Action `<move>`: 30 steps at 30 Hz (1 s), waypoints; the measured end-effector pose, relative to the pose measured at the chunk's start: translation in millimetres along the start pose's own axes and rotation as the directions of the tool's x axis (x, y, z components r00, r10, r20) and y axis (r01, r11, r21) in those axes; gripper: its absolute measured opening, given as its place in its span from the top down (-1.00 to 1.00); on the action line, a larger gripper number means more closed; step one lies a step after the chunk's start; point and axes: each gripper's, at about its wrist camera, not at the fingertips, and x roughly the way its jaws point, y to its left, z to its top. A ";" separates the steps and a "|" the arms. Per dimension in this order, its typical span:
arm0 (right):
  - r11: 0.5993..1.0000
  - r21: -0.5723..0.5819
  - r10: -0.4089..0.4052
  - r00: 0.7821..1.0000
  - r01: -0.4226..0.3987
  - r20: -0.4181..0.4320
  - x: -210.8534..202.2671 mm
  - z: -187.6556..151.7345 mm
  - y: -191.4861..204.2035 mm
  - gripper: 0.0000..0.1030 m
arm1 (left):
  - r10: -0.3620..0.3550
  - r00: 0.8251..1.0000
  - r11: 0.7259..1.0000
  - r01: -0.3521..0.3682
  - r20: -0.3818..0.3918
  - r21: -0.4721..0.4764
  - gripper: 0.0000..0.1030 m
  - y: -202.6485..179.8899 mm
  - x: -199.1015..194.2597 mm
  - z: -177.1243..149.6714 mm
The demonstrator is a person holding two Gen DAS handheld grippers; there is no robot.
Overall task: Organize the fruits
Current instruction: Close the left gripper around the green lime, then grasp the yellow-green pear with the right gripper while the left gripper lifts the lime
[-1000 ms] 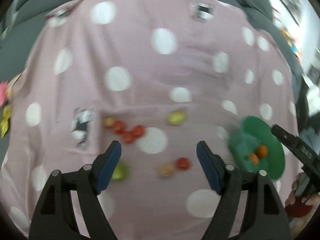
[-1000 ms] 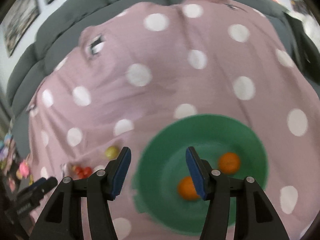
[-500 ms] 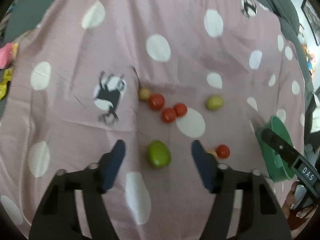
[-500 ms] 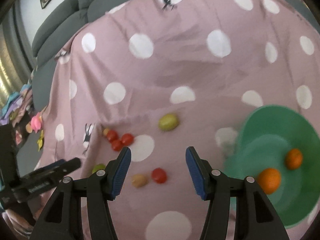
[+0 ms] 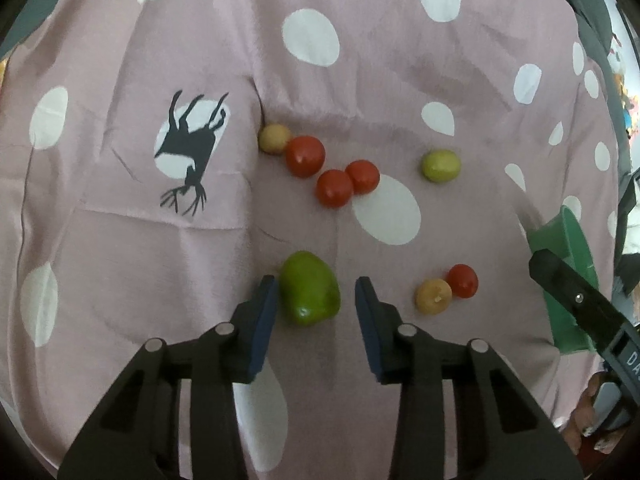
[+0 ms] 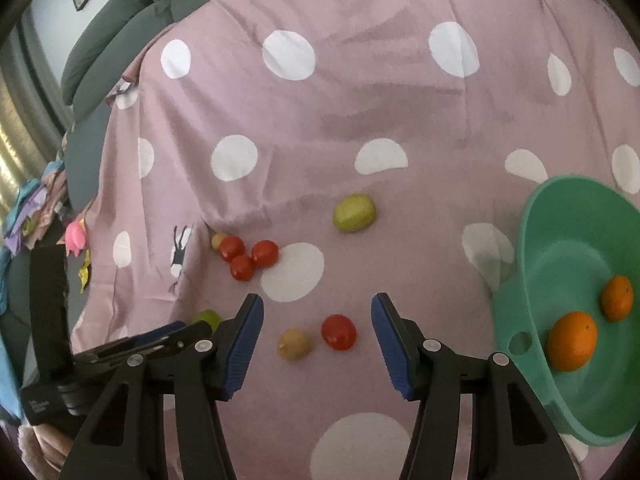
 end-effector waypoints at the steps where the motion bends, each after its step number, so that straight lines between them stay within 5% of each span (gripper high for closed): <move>1: 1.000 0.001 -0.001 1.000 0.001 -0.002 0.5 -0.1 -0.3 -0.11 | 0.004 1.000 1.000 -0.004 0.003 0.002 0.31 -0.9 0.9 0.2; 11: 1.000 -0.001 -0.012 1.000 0.012 -0.013 4.3 -1.1 2.2 -0.11 | 0.018 1.000 1.000 -0.018 0.002 0.018 0.36 -2.6 8.5 -3.1; 16: 1.000 -0.006 -0.025 0.999 0.025 -0.025 8.9 -2.2 3.7 -0.11 | -0.031 0.998 0.999 0.031 -0.047 -0.007 0.34 0.0 18.2 -3.5; 30: 0.998 0.001 -0.062 0.997 0.062 -0.045 28.4 21.6 11.3 -0.11 | -0.001 1.000 1.000 0.001 0.017 -0.007 0.36 -2.8 16.7 27.6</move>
